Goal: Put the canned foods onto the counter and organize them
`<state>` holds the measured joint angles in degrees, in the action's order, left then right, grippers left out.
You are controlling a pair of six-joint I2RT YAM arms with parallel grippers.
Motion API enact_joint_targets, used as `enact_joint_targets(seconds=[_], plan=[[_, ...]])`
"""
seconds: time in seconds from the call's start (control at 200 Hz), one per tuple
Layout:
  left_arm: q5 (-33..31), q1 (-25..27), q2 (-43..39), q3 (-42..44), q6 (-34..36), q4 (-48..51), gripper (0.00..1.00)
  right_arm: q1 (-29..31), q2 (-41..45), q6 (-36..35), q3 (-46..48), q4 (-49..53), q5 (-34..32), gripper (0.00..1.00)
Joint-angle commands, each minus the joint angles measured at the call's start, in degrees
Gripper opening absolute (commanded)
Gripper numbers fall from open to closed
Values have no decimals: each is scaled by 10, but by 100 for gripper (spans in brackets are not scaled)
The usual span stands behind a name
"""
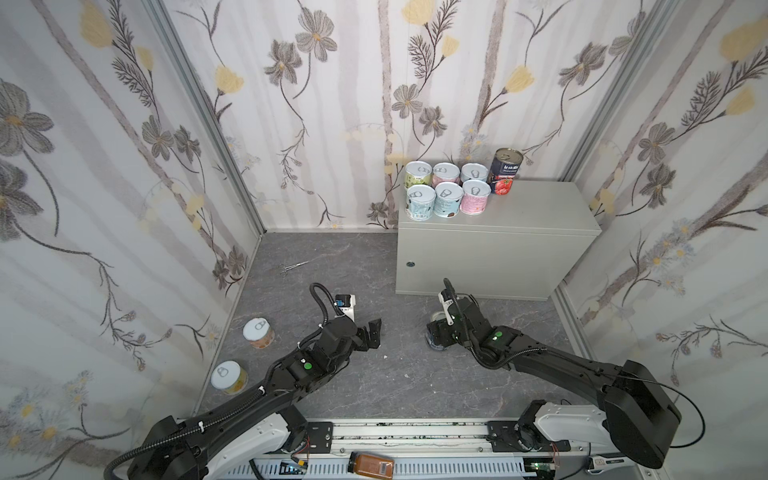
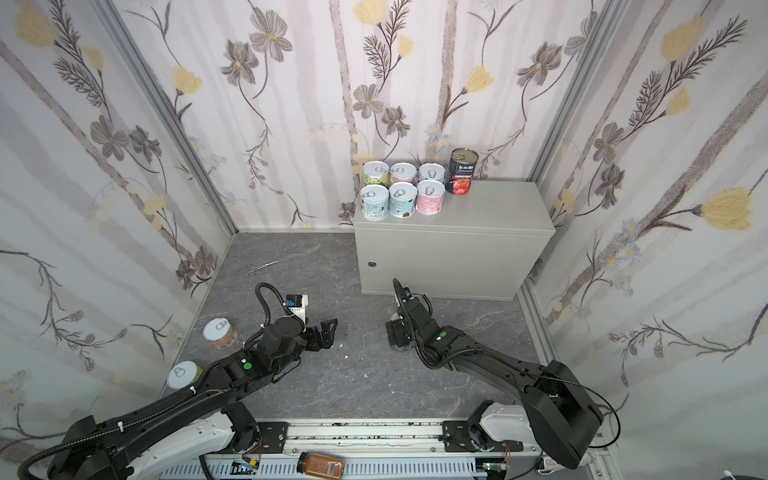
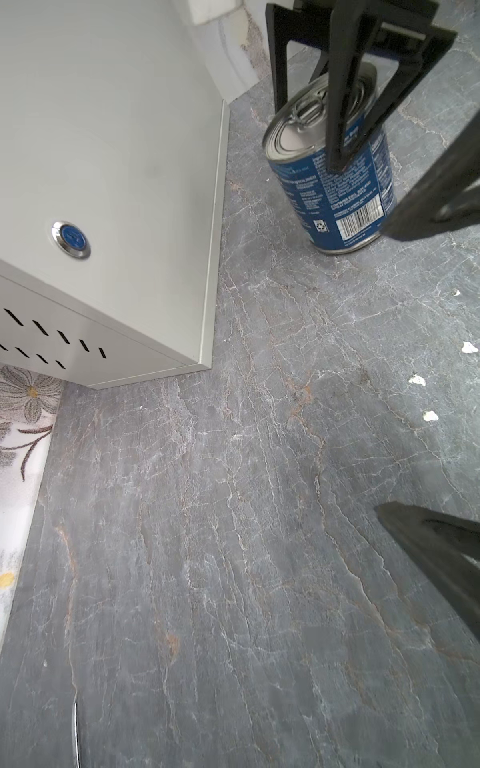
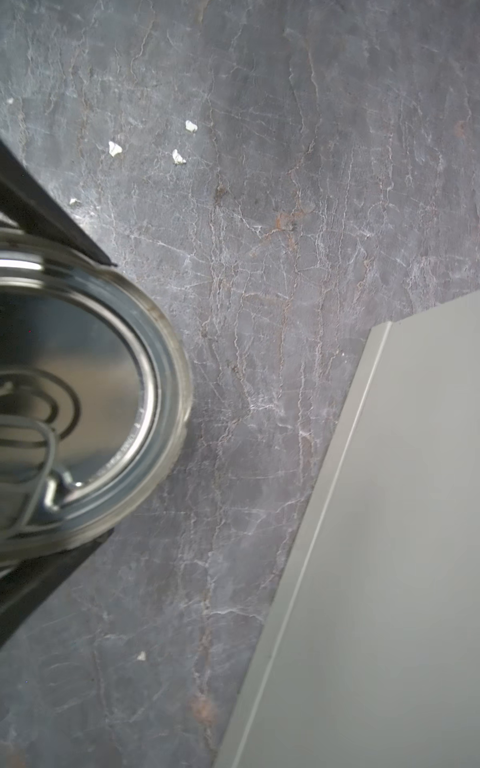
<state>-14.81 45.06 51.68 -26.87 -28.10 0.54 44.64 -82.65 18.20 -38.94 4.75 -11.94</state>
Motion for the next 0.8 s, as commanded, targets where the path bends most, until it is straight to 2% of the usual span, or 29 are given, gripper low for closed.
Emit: enact_joint_targets(seconds=[0.0, 0.14, 0.465, 0.505, 0.794], plan=[[-9, -1, -7, 5, -10, -19, 100, 17, -21, -4, -19, -83, -14, 56], [-13, -1, -16, 11, -14, -19, 100, 19, -39, -6, -26, -84, -4, 63], [-10, -1, -8, -3, -8, -19, 100, 19, -23, -13, -22, -101, 12, 97], [-10, -1, -6, -5, -8, -19, 100, 37, -16, -14, -17, -109, 12, 99], [-16, -1, -1, -10, -4, -20, 100, 47, 57, -21, 54, -197, -32, 100]])
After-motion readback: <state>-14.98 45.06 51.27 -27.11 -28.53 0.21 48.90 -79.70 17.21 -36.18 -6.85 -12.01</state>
